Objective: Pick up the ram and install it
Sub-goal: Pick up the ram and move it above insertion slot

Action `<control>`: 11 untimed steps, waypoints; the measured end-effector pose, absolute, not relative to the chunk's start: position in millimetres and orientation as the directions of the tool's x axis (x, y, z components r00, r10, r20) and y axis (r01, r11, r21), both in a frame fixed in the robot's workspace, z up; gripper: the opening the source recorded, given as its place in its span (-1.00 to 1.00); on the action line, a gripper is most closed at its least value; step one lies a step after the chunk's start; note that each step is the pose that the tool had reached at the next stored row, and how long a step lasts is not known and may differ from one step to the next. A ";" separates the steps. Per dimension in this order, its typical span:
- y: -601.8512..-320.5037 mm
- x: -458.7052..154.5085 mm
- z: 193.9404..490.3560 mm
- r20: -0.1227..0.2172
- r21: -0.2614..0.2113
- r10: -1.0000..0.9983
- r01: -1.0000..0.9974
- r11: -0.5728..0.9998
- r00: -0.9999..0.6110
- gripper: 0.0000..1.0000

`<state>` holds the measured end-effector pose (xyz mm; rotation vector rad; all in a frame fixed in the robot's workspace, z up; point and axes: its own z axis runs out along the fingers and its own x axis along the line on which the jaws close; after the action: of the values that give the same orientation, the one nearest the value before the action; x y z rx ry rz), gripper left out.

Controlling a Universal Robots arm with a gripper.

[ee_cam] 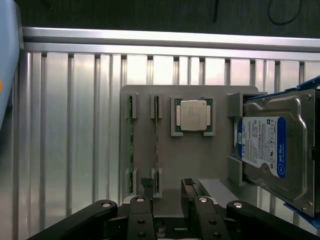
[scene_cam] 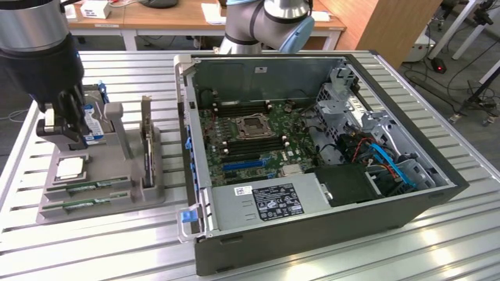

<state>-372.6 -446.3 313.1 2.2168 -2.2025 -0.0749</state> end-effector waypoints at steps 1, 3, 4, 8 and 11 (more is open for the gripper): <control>-446.3 -372.6 312.0 -0.023 0.045 -1.000 -0.999 -0.007 0.006 -0.30; -446.3 -372.6 309.4 -0.023 0.045 -1.000 -0.999 -0.007 0.006 -0.30; -446.3 -372.6 307.6 -0.023 0.045 -1.000 -0.999 -0.007 0.006 -0.30; -446.3 -372.6 301.6 -0.023 0.045 -1.000 -0.999 -0.007 0.006 -0.30; -446.3 -372.6 297.9 -0.023 0.045 -1.000 -0.999 -0.007 0.006 -0.30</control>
<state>-372.6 -446.3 297.9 2.2167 -2.2026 -0.0749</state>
